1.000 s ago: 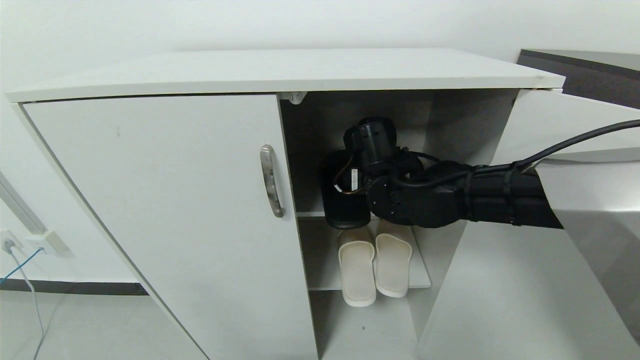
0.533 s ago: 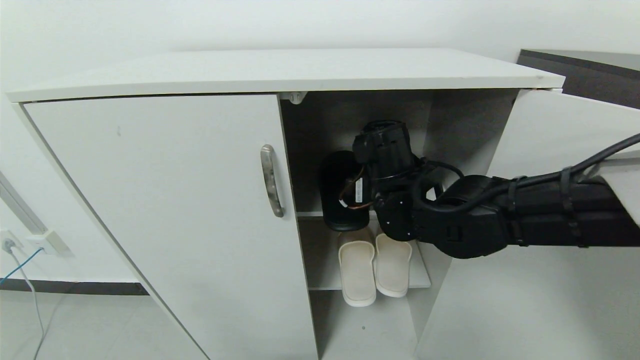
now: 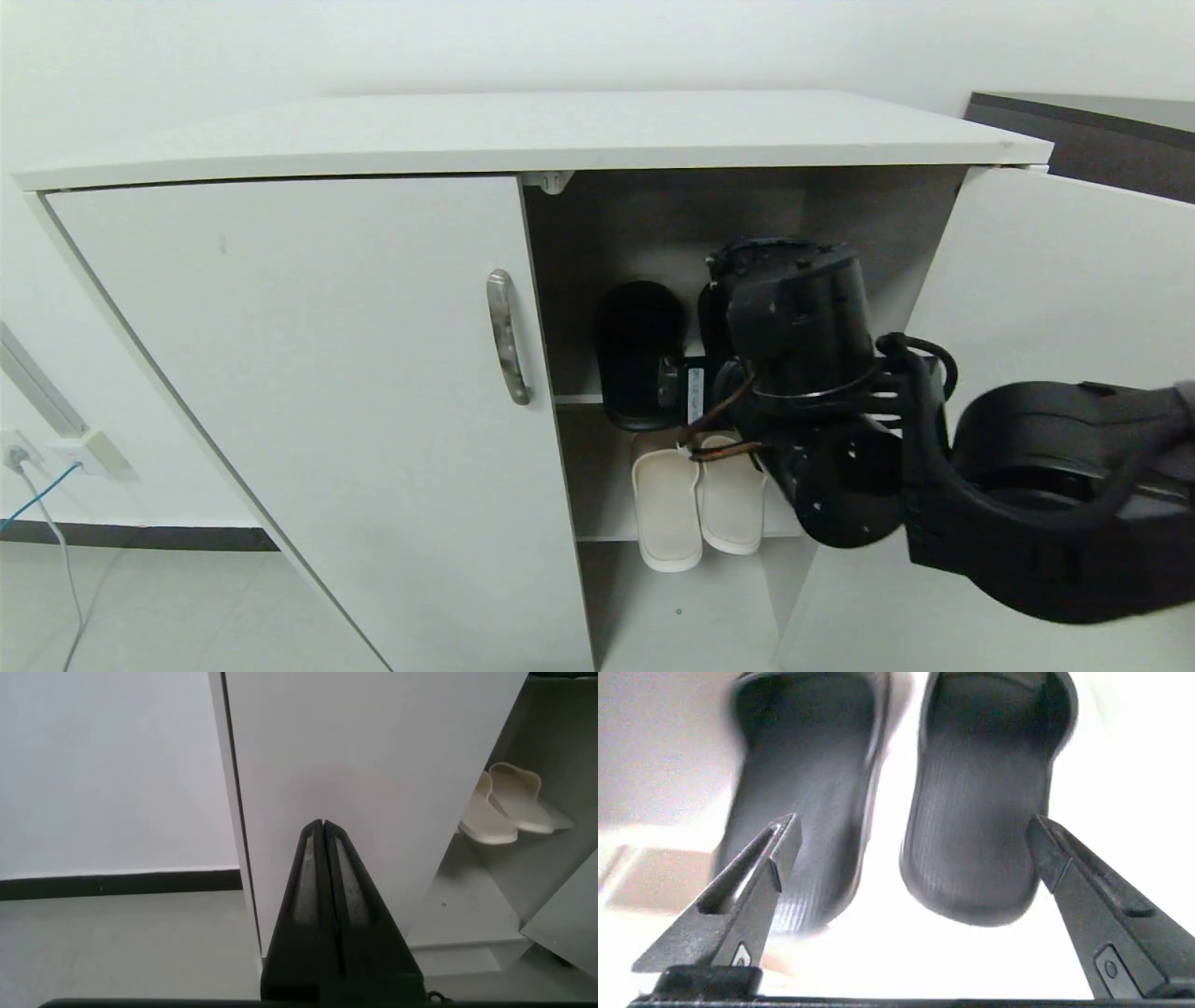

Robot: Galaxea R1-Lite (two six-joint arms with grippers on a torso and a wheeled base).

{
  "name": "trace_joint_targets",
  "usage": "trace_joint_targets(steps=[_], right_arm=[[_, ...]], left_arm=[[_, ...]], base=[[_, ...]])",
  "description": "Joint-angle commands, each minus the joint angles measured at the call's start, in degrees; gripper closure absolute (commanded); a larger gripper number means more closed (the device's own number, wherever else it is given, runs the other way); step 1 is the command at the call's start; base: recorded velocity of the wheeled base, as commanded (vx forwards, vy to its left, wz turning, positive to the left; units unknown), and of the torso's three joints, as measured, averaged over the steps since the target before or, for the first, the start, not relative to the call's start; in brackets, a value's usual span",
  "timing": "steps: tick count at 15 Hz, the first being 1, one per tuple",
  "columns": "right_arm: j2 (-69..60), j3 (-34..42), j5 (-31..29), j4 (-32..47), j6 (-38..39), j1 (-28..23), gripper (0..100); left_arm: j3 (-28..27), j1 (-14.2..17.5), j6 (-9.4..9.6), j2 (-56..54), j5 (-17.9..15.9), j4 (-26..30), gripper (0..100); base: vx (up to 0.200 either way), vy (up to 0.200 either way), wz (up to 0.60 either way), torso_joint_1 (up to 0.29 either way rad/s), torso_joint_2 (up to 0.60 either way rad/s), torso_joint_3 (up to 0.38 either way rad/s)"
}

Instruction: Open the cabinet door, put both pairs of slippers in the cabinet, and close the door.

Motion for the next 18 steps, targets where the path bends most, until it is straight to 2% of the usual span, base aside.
trace_joint_targets(steps=[1, 6, 7, 13, 18], right_arm=[[-7.40, 6.46, 0.30, -2.47, -0.98, 3.67, 0], [-6.00, 7.17, 0.48, -3.96, -0.98, 3.84, 0], [-5.73, 7.34, 0.39, -5.11, -0.98, 3.84, 100], [-5.03, 8.40, 0.65, -5.55, -1.15, 3.76, 100], [-4.94, 8.66, 0.65, -5.55, -1.24, 3.67, 100]], left_arm=[[0.01, 0.01, -0.03, 0.07, 0.01, -0.01, 100], [0.01, 0.01, -0.03, 0.07, 0.01, -0.01, 100], [0.01, 0.01, -0.03, 0.07, 0.01, -0.01, 100], [0.01, 0.01, -0.03, 0.07, 0.01, -0.01, 100], [0.01, 0.01, -0.03, 0.07, 0.01, -0.01, 100]], base=[[0.000, 0.000, 0.00, 0.000, 0.00, 0.000], [0.000, 0.000, 0.00, 0.000, 0.00, 0.000], [0.000, 0.000, 0.00, 0.000, 0.00, 0.000], [0.000, 0.000, 0.00, 0.000, 0.00, 0.000], [-0.200, 0.000, 0.00, 0.001, 0.00, 0.000]])
